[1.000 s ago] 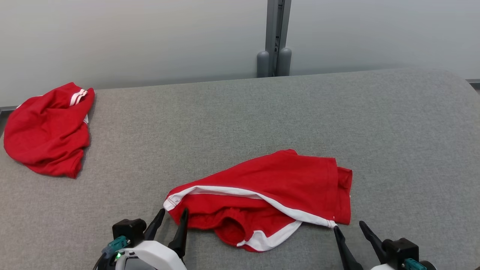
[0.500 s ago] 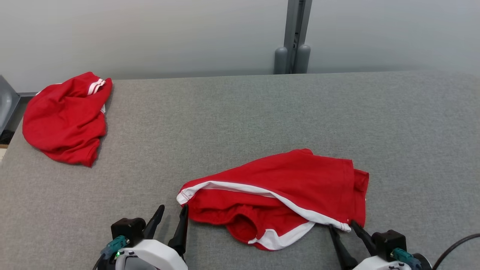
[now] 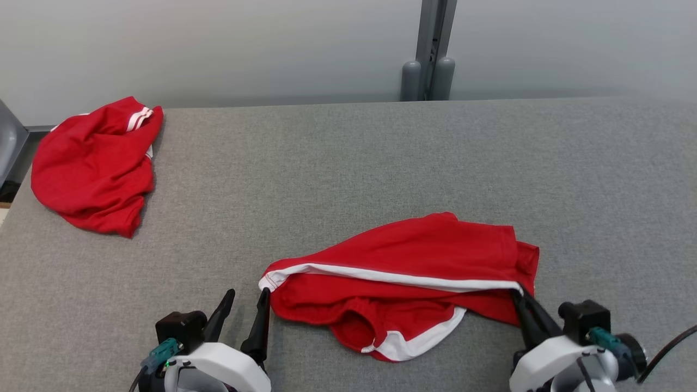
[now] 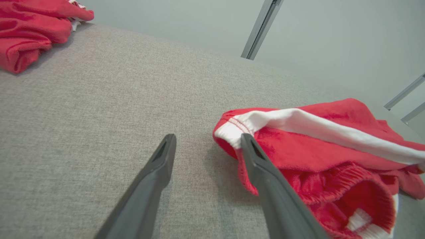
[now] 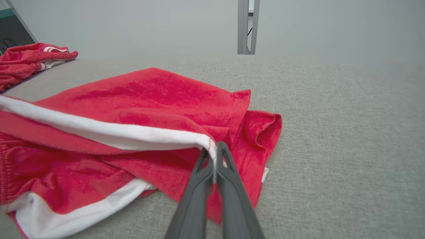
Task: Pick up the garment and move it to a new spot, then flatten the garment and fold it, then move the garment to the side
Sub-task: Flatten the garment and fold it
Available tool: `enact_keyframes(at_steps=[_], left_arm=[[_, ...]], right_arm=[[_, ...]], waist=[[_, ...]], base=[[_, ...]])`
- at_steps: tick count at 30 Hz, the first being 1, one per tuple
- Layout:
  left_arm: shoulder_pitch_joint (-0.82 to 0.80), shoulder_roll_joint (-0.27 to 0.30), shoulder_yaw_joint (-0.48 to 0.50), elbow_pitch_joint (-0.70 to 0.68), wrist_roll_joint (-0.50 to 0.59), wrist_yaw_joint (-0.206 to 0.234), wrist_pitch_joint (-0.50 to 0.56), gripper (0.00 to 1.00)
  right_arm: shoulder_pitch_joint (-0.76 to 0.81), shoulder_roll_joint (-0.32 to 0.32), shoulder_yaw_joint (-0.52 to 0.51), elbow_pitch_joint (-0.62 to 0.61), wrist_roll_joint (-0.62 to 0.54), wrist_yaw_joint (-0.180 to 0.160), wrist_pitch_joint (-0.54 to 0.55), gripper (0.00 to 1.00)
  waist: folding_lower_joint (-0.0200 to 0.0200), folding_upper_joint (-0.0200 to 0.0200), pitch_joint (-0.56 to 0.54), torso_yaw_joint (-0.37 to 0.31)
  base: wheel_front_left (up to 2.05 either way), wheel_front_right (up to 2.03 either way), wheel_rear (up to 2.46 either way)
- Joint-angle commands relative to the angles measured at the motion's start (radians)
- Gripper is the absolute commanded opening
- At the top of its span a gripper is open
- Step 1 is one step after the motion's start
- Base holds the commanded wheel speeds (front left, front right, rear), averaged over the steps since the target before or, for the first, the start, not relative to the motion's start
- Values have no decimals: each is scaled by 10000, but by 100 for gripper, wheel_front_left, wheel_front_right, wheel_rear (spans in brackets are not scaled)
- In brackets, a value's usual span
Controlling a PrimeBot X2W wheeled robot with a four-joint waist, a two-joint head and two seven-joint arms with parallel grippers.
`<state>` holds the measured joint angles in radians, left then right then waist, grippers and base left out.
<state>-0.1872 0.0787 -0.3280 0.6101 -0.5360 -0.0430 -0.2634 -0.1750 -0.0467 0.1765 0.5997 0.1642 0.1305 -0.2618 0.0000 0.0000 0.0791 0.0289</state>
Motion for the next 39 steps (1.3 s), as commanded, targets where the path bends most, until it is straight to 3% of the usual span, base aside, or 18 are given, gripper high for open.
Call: enact_keyframes(at_steps=[1,11,25,26,28,39], left_arm=[[44,21,80,-60,112,-29,-17,100],[-111,-115,174,-286,339,-174,-18,100],[1,-203,350,-431,524,-243,-18,100],[4,-207,350,-420,536,-252,-18,100],[5,-210,358,-389,537,-254,-18,100],[157,-243,487,-473,634,-302,-17,100]], right_arm=[[-208,-72,-169,-89,-179,3,-50,0],[-982,-233,-1627,365,-1739,3,-50,0],[-444,-253,-2113,1056,-1978,3,-50,2],[-465,-248,-2156,1080,-2003,3,-50,27],[-505,-218,-2225,1111,-2039,3,-50,100],[-140,-99,-2511,682,-1920,3,-51,100]], waist=[[0,0,41,-20],[0,0,246,96],[0,0,317,-44],[0,0,316,-67],[0,0,301,-100],[0,0,91,-198]], base=[[0,0,0],[0,0,0],[0,0,0],[0,0,0],[0,0,0],[0,0,0]])
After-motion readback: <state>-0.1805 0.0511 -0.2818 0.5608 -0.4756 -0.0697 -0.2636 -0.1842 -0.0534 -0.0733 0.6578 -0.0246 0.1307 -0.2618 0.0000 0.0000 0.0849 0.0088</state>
